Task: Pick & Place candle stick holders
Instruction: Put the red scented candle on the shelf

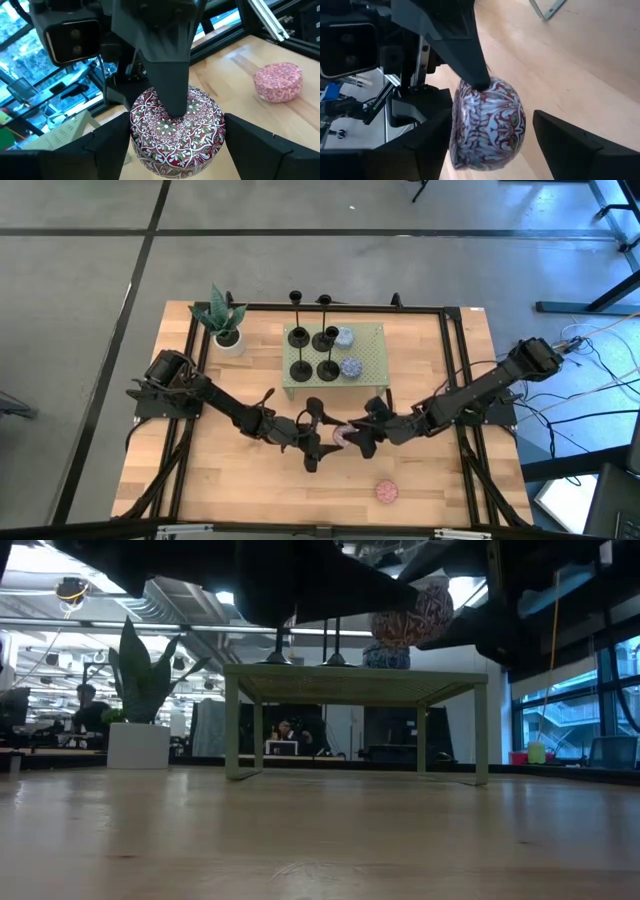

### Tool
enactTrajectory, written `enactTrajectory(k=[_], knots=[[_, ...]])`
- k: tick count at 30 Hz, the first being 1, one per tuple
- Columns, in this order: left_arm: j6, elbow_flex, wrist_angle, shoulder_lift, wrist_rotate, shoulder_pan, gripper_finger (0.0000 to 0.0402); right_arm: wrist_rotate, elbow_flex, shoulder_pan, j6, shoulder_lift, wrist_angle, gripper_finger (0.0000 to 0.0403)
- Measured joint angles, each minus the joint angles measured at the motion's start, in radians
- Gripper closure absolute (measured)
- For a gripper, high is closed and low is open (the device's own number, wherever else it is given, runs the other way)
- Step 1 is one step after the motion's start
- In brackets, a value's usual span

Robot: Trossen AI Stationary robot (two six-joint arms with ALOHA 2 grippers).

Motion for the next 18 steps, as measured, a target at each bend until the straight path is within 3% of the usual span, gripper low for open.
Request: enactTrajectory(k=[10, 18], knots=[[0.005, 0.000, 0.015, 0.000, -0.024, 0.020, 0.0114, 0.000, -0.001, -0.001, -0.049, 0.000, 0.011, 0.0126], [-0.014, 0.000, 0.014, 0.000, -0.019, 0.019, 0.0101, 0.000, -0.002, -0.001, -0.051, 0.000, 0.011, 0.0185]])
